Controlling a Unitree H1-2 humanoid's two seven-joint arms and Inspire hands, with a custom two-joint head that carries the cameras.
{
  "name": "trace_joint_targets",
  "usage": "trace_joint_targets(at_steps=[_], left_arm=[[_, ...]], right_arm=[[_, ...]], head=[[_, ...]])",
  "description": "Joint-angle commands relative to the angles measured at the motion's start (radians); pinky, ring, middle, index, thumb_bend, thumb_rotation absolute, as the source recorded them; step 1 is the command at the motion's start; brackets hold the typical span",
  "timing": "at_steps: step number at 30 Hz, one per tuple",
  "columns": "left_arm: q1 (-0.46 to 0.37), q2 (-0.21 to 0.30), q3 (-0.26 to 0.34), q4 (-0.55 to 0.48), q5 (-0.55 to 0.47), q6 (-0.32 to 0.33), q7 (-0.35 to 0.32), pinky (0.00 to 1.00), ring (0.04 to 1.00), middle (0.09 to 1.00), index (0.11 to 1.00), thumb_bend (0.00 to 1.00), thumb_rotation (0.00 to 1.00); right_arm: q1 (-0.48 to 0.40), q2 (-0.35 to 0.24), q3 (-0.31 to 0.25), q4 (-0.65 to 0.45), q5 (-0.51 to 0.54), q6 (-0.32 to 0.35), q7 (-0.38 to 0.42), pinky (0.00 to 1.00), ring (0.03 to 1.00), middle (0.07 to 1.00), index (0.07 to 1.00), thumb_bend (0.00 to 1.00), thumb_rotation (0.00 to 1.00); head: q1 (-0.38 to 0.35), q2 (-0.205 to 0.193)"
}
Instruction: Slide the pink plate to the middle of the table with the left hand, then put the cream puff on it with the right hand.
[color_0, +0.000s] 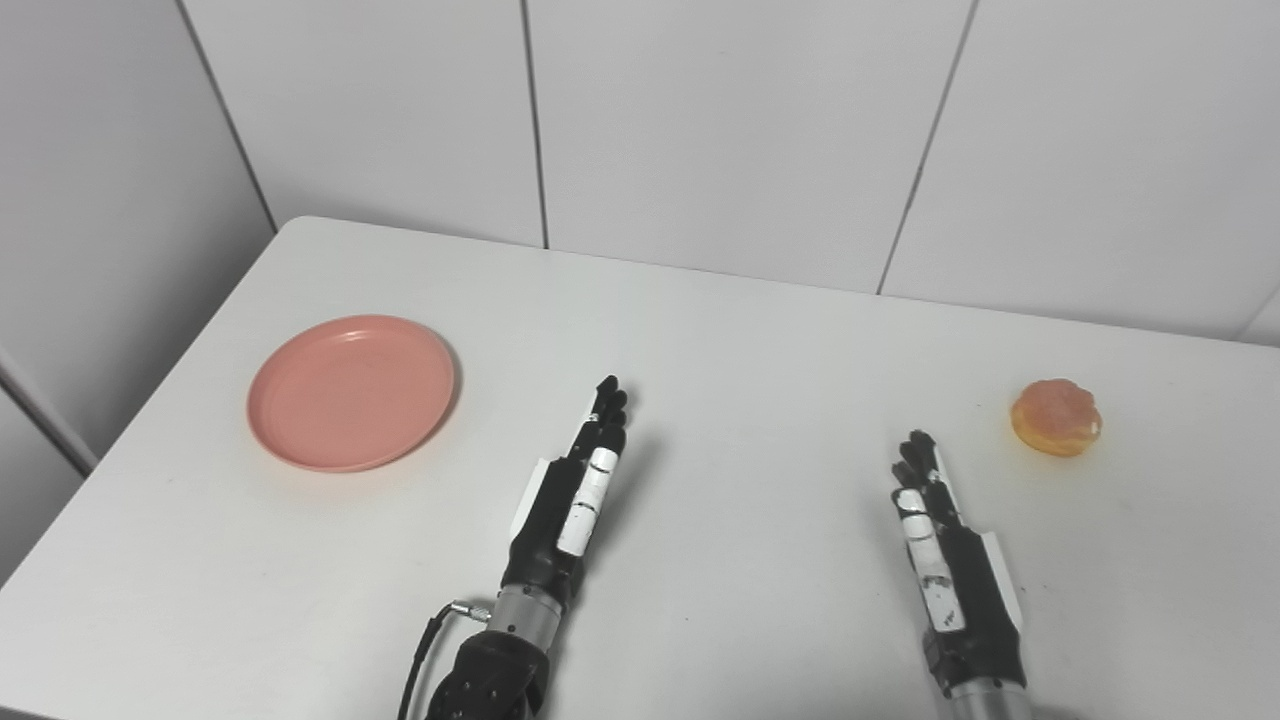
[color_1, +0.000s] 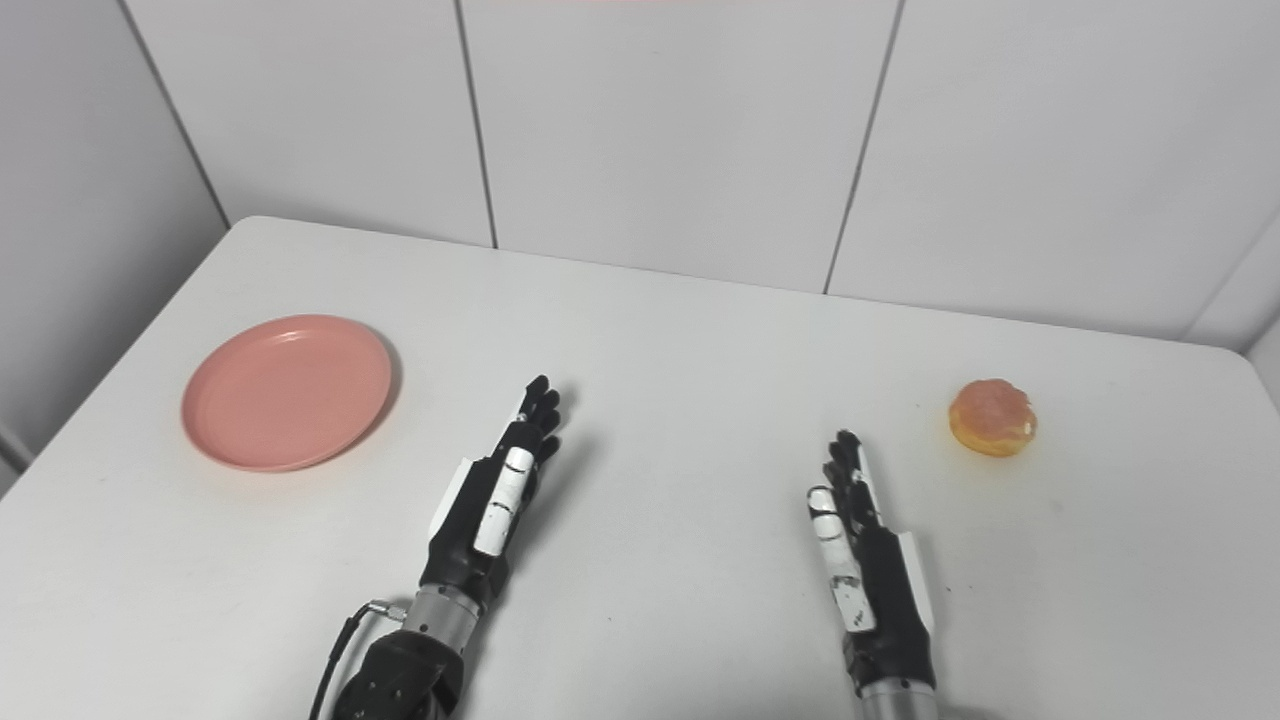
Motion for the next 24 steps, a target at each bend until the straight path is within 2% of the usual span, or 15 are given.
trace_joint_targets(at_steps=[1, 3, 7, 12, 16, 20, 24], left_arm=[[0.007, -0.037, -0.025, 0.006, 0.021, -0.008, 0.014, 1.0, 1.0, 1.0, 1.0, 0.65, 1.0], [0.002, -0.056, -0.028, 0.026, 0.029, -0.039, 0.032, 1.0, 1.0, 1.0, 1.0, 0.59, 1.0], [-0.003, -0.08, -0.03, 0.059, 0.024, -0.087, 0.049, 1.0, 1.0, 0.999, 1.0, 0.54, 0.98], [0.004, -0.098, -0.026, 0.064, 0.012, -0.1, 0.053, 0.98, 1.0, 0.996, 0.993, 0.49, 0.95], [0.005, -0.095, -0.033, 0.064, 0.034, -0.089, 0.054, 0.98, 1.0, 1.0, 0.994, 0.49, 0.98], [0.007, -0.096, -0.031, 0.057, 0.019, -0.08, 0.047, 0.99, 1.0, 1.0, 0.994, 0.5, 0.96], [0.0, -0.093, -0.026, 0.072, 0.006, -0.105, 0.044, 1.0, 1.0, 0.999, 0.999, 0.5, 0.95]], right_arm=[[-0.009, -0.008, -0.014, -0.033, 0.027, -0.052, 0.014, 1.0, 0.998, 1.0, 1.0, 0.53, 0.89], [-0.01, -0.011, -0.024, -0.027, 0.053, -0.057, 0.025, 1.0, 1.0, 1.0, 1.0, 0.54, 0.87], [-0.017, -0.014, -0.032, -0.001, 0.069, -0.081, 0.038, 1.0, 1.0, 1.0, 1.0, 0.58, 0.86], [-0.016, -0.012, -0.036, 0.011, 0.086, -0.08, 0.046, 1.0, 1.0, 1.0, 1.0, 0.56, 0.85], [-0.016, -0.011, -0.038, 0.02, 0.103, -0.089, 0.059, 1.0, 1.0, 1.0, 1.0, 0.55, 0.84], [-0.016, -0.014, -0.038, 0.022, 0.097, -0.096, 0.06, 1.0, 1.0, 1.0, 1.0, 0.56, 0.86], [-0.015, -0.011, -0.039, 0.021, 0.085, -0.097, 0.051, 1.0, 0.999, 1.0, 1.0, 0.55, 0.85]], head=[[0.014, -0.007], [0.039, -0.019], [0.06, -0.036], [0.068, -0.046], [0.076, -0.056], [0.077, -0.058], [0.074, -0.066]])
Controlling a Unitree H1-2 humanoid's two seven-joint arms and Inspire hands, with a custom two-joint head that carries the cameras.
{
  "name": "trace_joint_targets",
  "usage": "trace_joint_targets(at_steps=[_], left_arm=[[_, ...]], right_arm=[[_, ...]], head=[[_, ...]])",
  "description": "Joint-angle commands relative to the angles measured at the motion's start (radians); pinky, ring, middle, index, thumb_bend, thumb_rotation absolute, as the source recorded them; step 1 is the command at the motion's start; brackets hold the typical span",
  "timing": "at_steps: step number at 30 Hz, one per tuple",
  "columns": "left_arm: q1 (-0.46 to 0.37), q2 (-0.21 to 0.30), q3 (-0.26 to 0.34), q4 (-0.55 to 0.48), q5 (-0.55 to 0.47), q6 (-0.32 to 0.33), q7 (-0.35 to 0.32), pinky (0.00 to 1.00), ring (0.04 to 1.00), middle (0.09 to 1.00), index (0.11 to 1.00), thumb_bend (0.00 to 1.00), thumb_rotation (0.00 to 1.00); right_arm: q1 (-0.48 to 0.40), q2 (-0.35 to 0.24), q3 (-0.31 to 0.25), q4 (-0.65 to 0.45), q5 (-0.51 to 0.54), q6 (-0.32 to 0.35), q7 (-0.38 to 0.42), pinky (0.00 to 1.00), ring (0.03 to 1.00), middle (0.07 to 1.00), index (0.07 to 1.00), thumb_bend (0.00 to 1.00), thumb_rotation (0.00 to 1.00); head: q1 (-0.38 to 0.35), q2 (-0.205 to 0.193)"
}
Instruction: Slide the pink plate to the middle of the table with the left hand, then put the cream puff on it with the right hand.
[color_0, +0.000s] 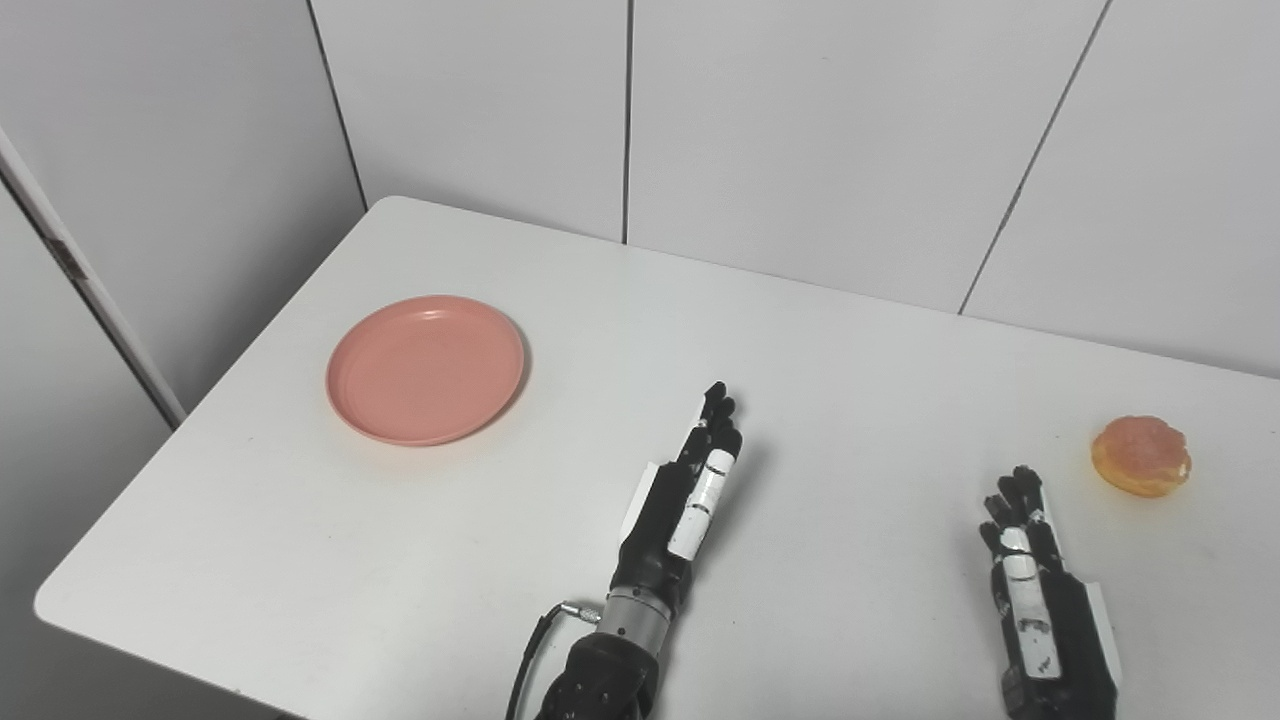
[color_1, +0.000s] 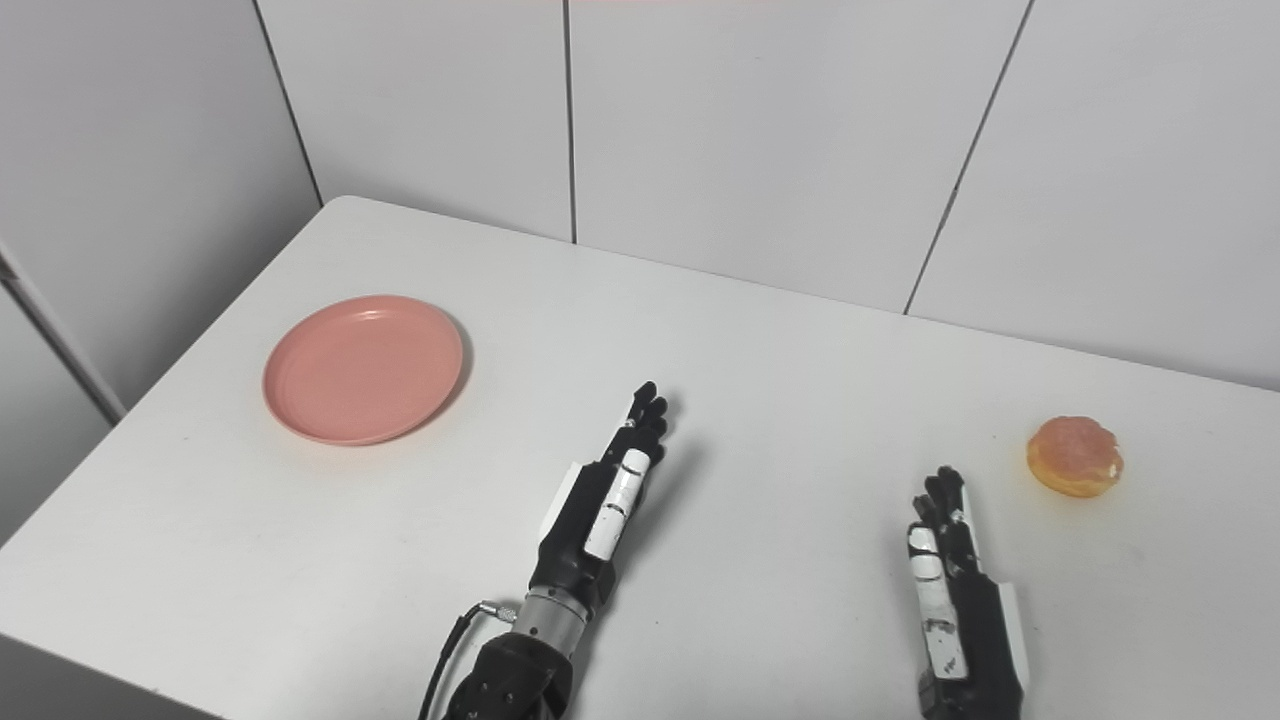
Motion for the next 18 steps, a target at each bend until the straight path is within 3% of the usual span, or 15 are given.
trace_joint_targets(at_steps=[1, 5, 9, 13, 18], left_arm=[[0.001, 0.007, 0.005, 0.019, -0.006, -0.037, -0.003, 1.0, 1.0, 1.0, 0.999, 0.5, 0.95], [-0.006, 0.017, 0.006, 0.012, 0.012, -0.022, 0.001, 1.0, 1.0, 1.0, 0.999, 0.53, 0.98], [-0.016, 0.023, 0.012, -0.003, 0.011, -0.005, 0.001, 1.0, 1.0, 1.0, 1.0, 0.65, 1.0], [-0.041, 0.043, 0.016, -0.026, 0.032, 0.012, 0.001, 1.0, 1.0, 1.0, 1.0, 0.61, 1.0], [-0.087, 0.06, 0.045, -0.043, 0.06, 0.039, 0.028, 1.0, 1.0, 1.0, 0.992, 0.66, 1.0]], right_arm=[[-0.015, -0.002, -0.004, -0.009, -0.008, -0.059, 0.001, 1.0, 0.999, 1.0, 1.0, 0.54, 0.86], [-0.015, -0.001, -0.005, -0.004, -0.013, -0.07, 0.001, 1.0, 0.998, 1.0, 1.0, 0.53, 0.86], [-0.016, 0.001, -0.006, 0.001, -0.006, -0.072, 0.003, 1.0, 1.0, 1.0, 1.0, 0.56, 0.84], [-0.016, -0.007, -0.007, -0.004, -0.007, -0.067, 0.007, 1.0, 1.0, 1.0, 1.0, 0.54, 0.84], [-0.021, -0.011, -0.009, 0.003, -0.001, -0.067, 0.012, 1.0, 1.0, 1.0, 1.0, 0.54, 0.85]], head=[[-0.001, -0.005], [-0.007, -0.001], [-0.011, -0.004], [-0.005, -0.003], [0.005, -0.006]])
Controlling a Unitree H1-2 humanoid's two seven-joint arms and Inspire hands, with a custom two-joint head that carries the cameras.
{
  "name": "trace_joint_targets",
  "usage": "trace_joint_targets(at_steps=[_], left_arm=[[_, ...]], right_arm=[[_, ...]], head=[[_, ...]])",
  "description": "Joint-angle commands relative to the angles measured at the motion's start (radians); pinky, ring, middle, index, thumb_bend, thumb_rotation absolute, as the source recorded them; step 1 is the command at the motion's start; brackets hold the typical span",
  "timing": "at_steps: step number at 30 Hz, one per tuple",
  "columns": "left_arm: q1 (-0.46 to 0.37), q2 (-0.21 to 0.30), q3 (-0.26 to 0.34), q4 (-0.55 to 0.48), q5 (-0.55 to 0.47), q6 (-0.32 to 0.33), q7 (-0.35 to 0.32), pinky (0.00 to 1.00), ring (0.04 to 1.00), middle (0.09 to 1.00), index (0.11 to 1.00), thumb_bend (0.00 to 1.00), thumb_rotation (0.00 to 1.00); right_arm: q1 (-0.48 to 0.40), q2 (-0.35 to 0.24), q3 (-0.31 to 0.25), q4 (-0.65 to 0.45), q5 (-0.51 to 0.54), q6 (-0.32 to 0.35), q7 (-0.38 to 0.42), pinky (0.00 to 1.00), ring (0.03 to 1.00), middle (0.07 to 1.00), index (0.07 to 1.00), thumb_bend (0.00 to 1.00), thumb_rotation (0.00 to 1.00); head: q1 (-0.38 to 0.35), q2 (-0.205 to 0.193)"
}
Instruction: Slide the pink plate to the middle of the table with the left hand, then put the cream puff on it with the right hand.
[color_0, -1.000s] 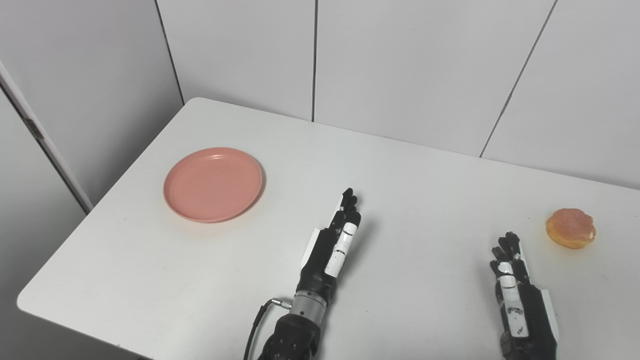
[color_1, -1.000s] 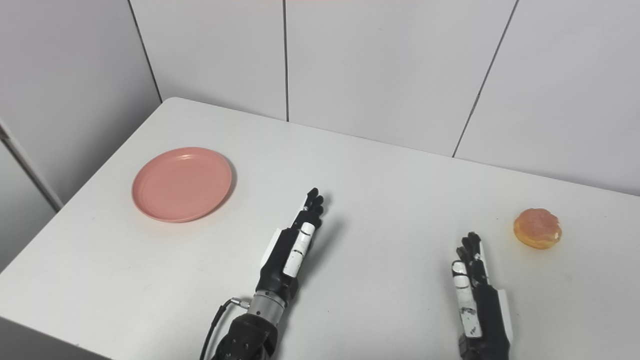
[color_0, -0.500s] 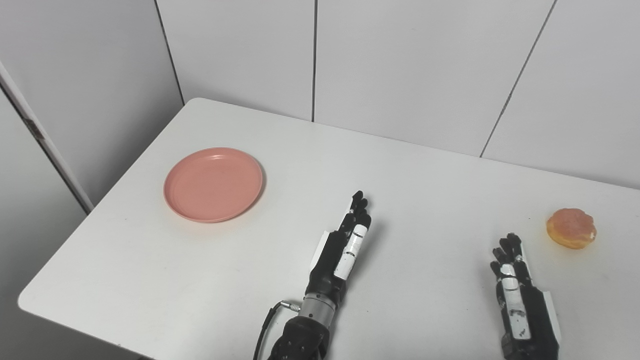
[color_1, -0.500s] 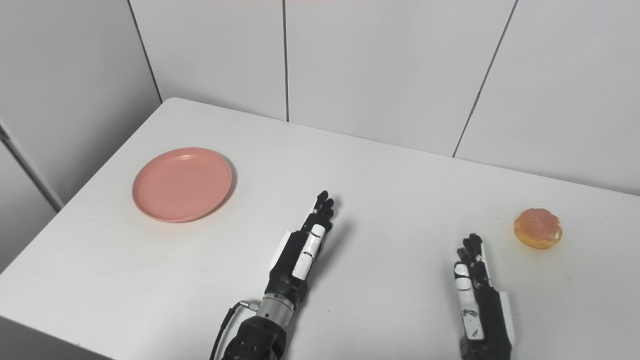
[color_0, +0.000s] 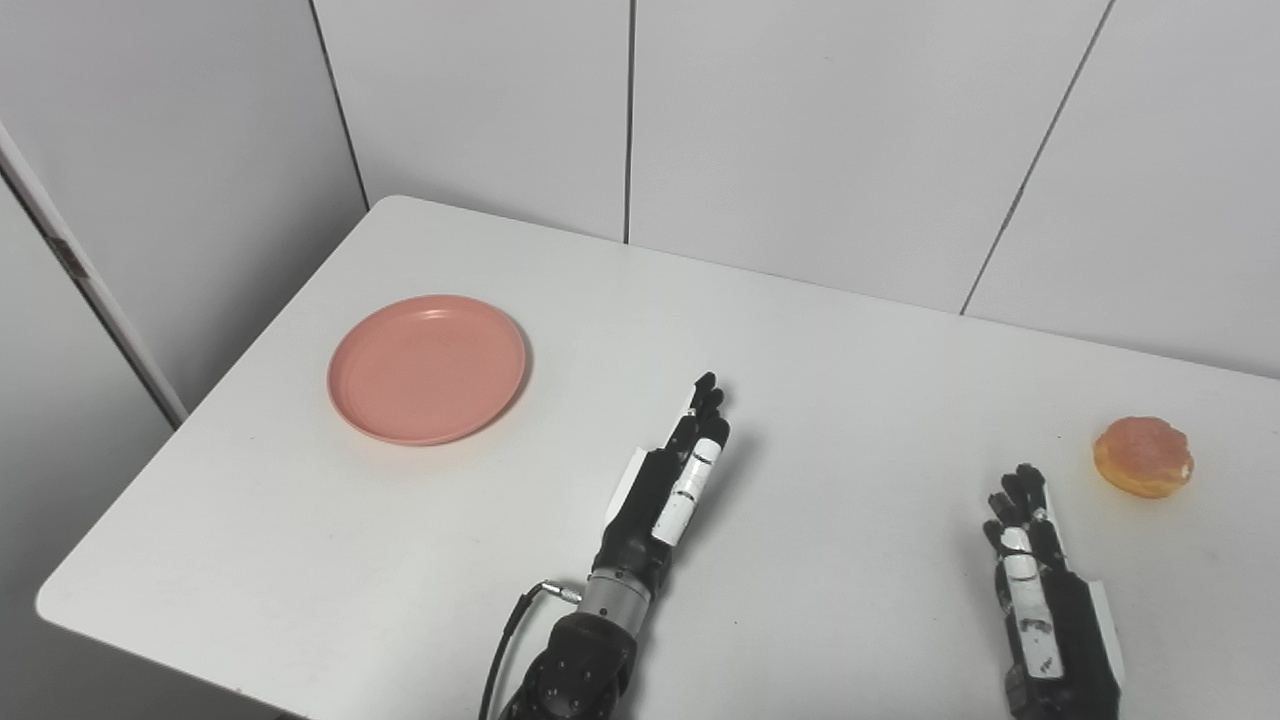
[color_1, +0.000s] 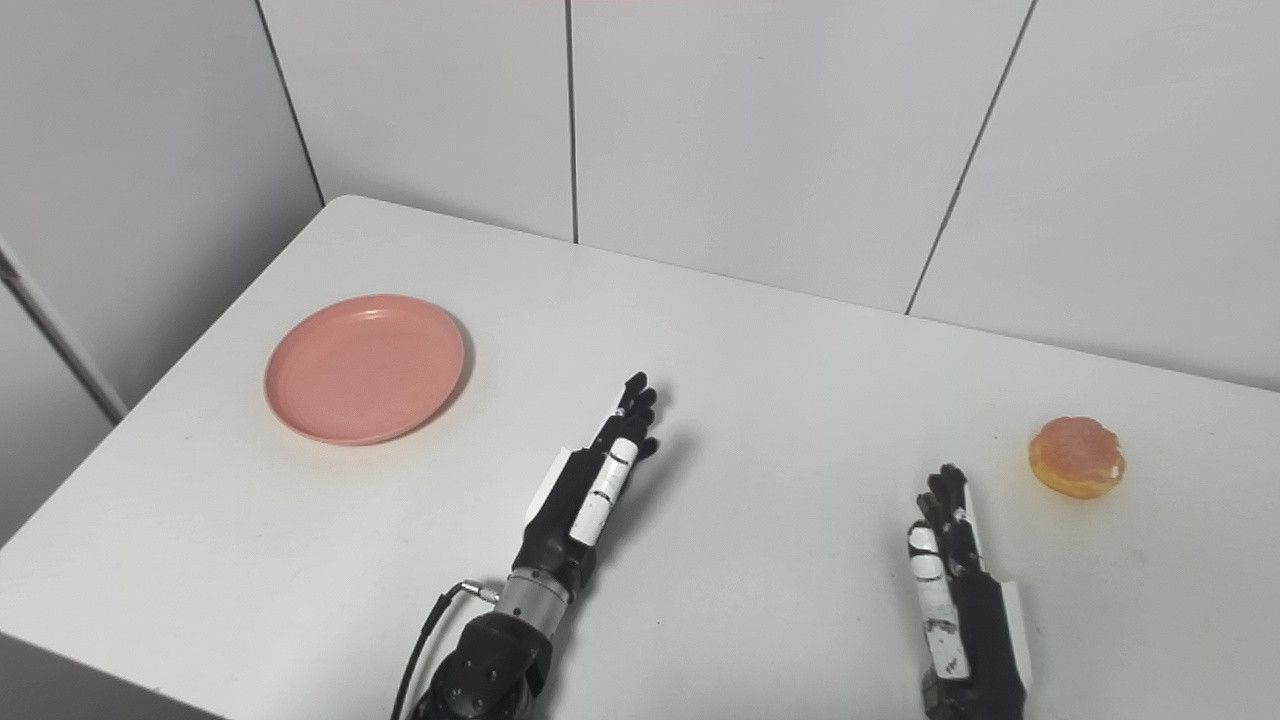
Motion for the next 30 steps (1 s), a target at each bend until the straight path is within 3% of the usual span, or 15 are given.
trace_joint_targets(at_steps=[1, 9, 17, 30], left_arm=[[-0.052, 0.0, 0.017, -0.036, 0.014, -0.005, 0.026, 1.0, 1.0, 0.995, 0.975, 0.67, 1.0], [-0.118, 0.021, 0.097, -0.077, -0.033, -0.024, 0.05, 0.99, 0.976, 0.983, 0.969, 0.68, 1.0], [-0.158, 0.066, 0.178, -0.133, -0.1, 0.02, 0.047, 1.0, 0.992, 0.991, 0.97, 0.74, 1.0], [-0.21, 0.153, 0.309, -0.06, -0.138, -0.056, 0.09, 0.97, 0.936, 0.924, 0.909, 0.75, 1.0]], right_arm=[[-0.018, -0.009, -0.005, -0.002, 0.007, -0.053, 0.012, 1.0, 1.0, 1.0, 1.0, 0.54, 0.85], [-0.021, -0.006, -0.006, 0.01, 0.002, -0.067, 0.012, 1.0, 0.993, 1.0, 1.0, 0.55, 0.85], [-0.023, -0.009, -0.004, 0.007, -0.004, -0.06, 0.016, 1.0, 0.996, 1.0, 1.0, 0.54, 0.85], [-0.026, -0.011, -0.008, 0.016, 0.017, -0.067, 0.034, 1.0, 1.0, 1.0, 1.0, 0.52, 0.83]], head=[[0.001, 0.0], [0.005, 0.0], [0.006, -0.005], [0.011, -0.003]])
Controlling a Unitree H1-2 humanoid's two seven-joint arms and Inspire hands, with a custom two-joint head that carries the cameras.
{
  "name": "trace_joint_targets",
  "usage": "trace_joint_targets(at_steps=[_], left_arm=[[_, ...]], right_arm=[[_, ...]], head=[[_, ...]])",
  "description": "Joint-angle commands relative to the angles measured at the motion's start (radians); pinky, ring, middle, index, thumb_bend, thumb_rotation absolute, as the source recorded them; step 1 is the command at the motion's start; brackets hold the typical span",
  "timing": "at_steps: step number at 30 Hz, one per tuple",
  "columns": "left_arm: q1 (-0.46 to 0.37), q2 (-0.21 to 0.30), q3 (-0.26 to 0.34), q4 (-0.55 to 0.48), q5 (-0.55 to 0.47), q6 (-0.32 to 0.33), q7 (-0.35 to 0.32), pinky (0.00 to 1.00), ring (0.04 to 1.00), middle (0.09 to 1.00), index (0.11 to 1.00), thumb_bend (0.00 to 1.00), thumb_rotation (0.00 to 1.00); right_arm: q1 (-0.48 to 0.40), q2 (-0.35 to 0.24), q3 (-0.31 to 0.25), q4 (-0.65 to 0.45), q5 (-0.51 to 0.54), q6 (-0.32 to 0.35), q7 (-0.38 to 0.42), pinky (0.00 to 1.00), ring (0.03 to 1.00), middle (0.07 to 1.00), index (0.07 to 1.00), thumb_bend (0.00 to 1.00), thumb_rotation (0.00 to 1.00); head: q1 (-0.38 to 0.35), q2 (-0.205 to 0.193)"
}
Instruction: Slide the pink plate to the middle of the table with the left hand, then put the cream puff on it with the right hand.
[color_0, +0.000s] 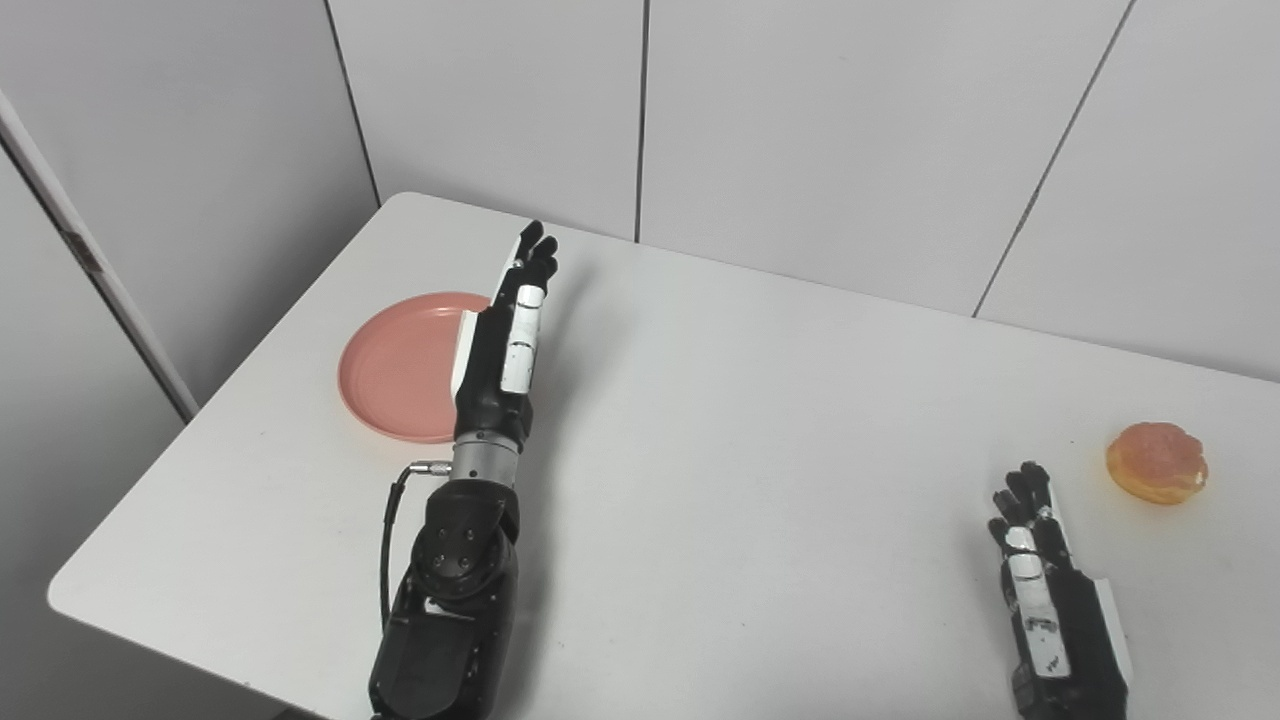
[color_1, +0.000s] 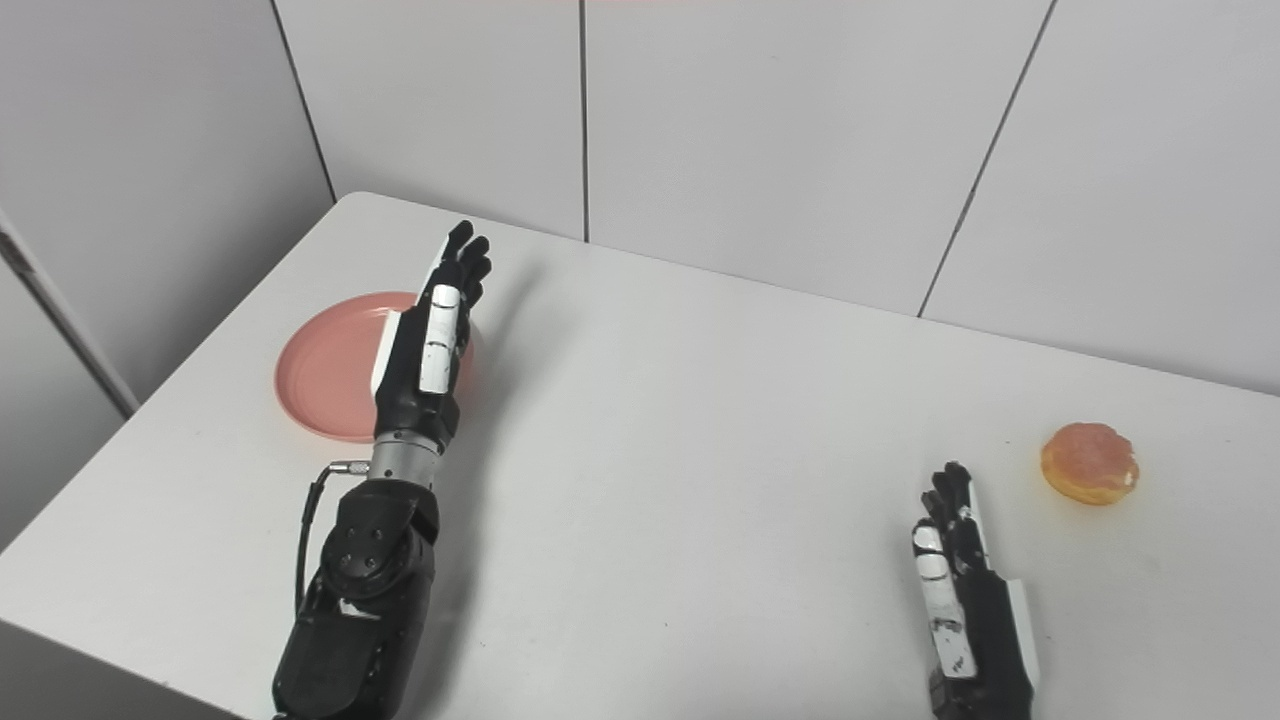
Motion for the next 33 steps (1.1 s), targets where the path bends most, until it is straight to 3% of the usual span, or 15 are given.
trace_joint_targets(at_steps=[1, 10, 16, 27, 33], left_arm=[[-0.043, 0.016, 0.021, 0.001, -0.012, -0.057, 0.024, 0.96, 0.929, 0.917, 0.903, 0.75, 1.0], [-0.06, 0.055, 0.099, -0.016, -0.076, -0.028, 0.039, 0.85, 0.854, 0.863, 0.848, 0.82, 1.0], [-0.069, 0.081, 0.138, -0.023, -0.095, 0.002, 0.068, 0.85, 0.816, 0.812, 0.821, 0.85, 1.0], [-0.079, 0.147, 0.228, 0.04, -0.173, -0.02, 0.093, 0.82, 0.796, 0.773, 0.775, 0.89, 1.0], [-0.087, 0.176, 0.262, 0.078, -0.157, -0.039, 0.128, 0.8, 0.756, 0.739, 0.745, 0.88, 1.0]], right_arm=[[-0.01, -0.006, -0.005, -0.003, 0.009, -0.055, 0.009, 1.0, 1.0, 1.0, 1.0, 0.53, 0.83], [-0.006, -0.012, -0.008, -0.012, -0.004, -0.046, 0.004, 1.0, 1.0, 1.0, 1.0, 0.54, 0.85], [-0.008, -0.01, -0.012, -0.009, 0.01, -0.044, 0.007, 1.0, 1.0, 1.0, 1.0, 0.56, 0.83], [-0.009, -0.014, -0.009, -0.004, 0.0, -0.057, 0.01, 1.0, 1.0, 1.0, 1.0, 0.55, 0.85], [-0.009, -0.013, -0.01, -0.006, 0.003, -0.051, 0.01, 1.0, 0.998, 1.0, 1.0, 0.57, 0.85]], head=[[0.001, 0.0], [0.005, -0.002], [0.006, -0.002], [0.011, 0.0], [0.012, 0.001]])
